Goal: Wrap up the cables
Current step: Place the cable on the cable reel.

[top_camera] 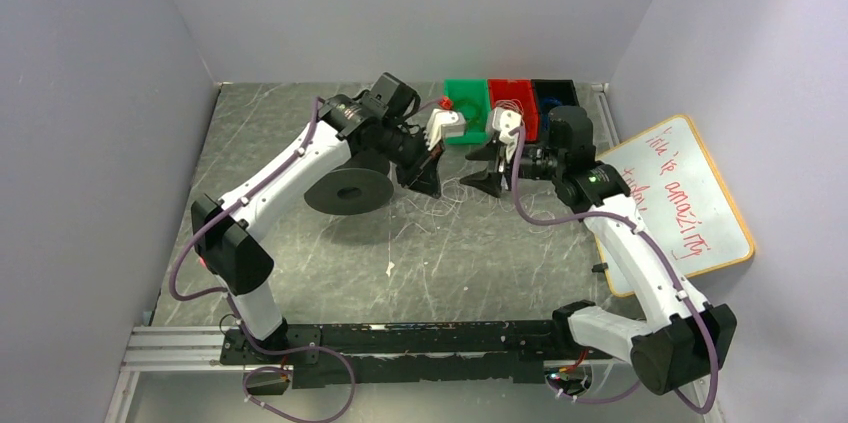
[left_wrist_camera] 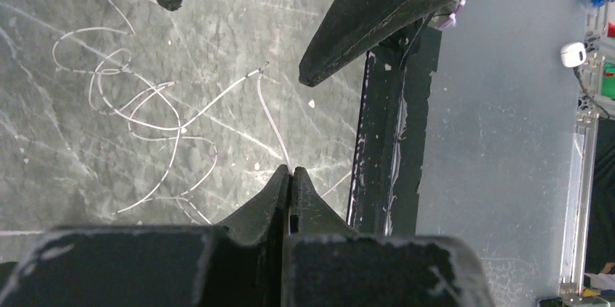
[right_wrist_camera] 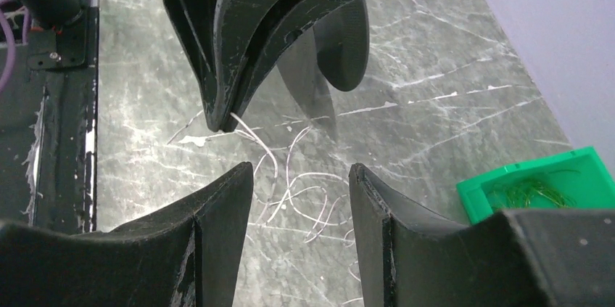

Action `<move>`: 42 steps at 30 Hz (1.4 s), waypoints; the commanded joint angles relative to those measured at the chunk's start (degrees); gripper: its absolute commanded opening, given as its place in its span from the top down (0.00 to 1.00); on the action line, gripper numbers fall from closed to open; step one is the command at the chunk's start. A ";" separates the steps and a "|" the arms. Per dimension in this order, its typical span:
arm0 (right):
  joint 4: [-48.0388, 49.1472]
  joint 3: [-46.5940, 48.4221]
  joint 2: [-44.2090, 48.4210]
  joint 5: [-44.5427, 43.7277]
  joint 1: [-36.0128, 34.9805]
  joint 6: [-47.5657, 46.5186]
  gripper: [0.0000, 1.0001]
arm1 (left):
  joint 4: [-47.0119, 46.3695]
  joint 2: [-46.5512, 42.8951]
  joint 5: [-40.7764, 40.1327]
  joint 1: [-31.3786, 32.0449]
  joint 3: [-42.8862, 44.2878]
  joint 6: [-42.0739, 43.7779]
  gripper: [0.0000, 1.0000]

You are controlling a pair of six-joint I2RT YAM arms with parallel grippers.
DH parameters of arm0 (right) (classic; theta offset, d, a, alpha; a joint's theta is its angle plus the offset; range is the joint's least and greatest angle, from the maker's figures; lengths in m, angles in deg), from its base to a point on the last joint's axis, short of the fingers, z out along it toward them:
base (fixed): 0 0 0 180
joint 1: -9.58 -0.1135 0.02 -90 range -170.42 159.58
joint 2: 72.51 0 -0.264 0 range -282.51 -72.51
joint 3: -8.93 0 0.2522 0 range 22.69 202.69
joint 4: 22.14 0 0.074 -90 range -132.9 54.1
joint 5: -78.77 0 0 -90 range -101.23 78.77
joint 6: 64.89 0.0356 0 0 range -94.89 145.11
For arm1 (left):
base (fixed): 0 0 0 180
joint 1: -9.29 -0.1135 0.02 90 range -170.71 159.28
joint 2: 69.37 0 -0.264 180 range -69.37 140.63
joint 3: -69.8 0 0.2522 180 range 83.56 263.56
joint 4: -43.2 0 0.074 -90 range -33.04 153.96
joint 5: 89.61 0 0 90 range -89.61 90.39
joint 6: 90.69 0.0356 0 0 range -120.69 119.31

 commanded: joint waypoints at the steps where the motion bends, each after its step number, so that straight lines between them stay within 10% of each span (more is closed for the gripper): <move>1: 0.99 -0.85 1.65 3.67 -1.69 -7.60 0.46 | 4.29 -2.91 -2.07 0.71 2.10 5.39 0.97; 12: -0.18 -3.74 0.05 -3.41 -11.74 -14.56 0.52 | 5.01 -2.61 -2.20 2.38 1.52 6.27 0.97; 21: 0.73 -5.29 0.86 -5.18 -12.02 -14.96 1.00 | 4.78 -3.27 -2.50 2.42 1.14 6.38 0.97; 29: 12.11 -7.82 3.06 -10.92 -9.62 -3.67 1.00 | -1.83 -8.11 3.05 -5.81 1.64 -0.91 0.16; 42: 21.71 -7.40 4.26 -15.98 -7.10 11.76 1.00 | -22.45 -6.56 23.86 -17.49 -12.88 -23.49 0.06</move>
